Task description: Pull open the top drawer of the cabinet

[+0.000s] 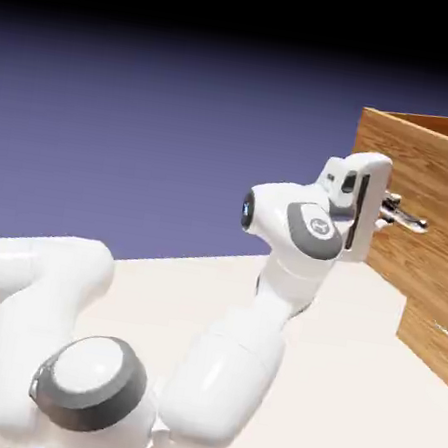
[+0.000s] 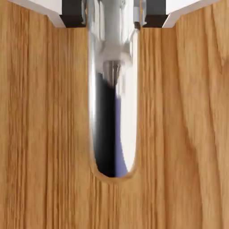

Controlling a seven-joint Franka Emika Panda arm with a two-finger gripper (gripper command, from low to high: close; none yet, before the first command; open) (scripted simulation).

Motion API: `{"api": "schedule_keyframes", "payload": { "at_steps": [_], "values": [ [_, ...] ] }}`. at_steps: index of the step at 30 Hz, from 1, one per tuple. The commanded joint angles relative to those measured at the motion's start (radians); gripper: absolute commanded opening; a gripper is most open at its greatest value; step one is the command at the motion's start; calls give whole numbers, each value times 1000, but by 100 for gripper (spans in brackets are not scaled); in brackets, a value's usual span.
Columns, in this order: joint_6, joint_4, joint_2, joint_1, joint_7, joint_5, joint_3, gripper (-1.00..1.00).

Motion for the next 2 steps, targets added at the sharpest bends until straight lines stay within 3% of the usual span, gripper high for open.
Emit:
{"api": "schedule_keyframes", "payload": {
  "at_steps": [1,2],
  "values": [
    [0,0,0,0,0,0,0,100],
    [-5,-36,4,-32,1,8,3,100]
  ]
}}
